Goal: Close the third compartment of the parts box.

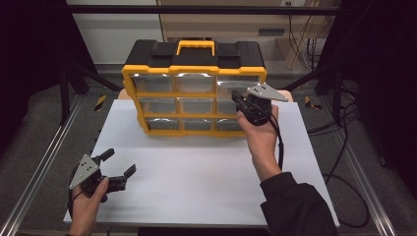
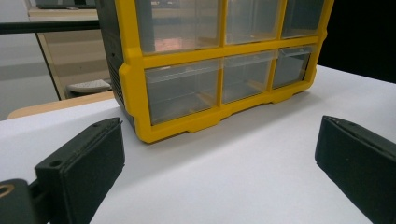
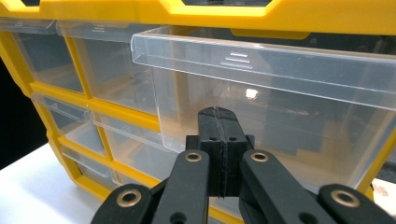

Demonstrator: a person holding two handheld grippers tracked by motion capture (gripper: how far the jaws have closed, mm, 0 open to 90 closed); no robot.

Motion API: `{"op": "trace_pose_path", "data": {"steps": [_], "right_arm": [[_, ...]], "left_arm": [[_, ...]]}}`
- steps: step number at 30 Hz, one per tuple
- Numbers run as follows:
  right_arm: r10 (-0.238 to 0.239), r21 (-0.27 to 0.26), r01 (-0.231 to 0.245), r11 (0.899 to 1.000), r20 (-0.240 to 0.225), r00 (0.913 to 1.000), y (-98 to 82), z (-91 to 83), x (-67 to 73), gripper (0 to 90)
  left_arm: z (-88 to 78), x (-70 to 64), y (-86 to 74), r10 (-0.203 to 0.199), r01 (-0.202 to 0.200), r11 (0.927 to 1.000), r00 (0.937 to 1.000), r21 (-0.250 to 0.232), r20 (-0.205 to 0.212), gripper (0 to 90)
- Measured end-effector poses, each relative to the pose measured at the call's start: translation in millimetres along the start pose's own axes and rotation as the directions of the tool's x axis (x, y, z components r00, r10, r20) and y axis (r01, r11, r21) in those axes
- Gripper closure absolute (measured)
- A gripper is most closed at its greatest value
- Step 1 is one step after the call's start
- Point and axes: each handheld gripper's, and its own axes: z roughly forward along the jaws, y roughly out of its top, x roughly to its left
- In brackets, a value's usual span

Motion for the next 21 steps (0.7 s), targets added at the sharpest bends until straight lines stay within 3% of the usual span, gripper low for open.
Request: {"op": "trace_pose_path", "data": {"steps": [21], "right_arm": [[0.006, 0.004, -0.006, 1.0, 0.012, 0.9999, -1.4, 9.3, -2.5, 90.0]], "left_arm": [[1.2, 0.3, 0.7, -0.001, 0.001, 1.0, 1.0, -0.003, 0.009, 1.2]]}}
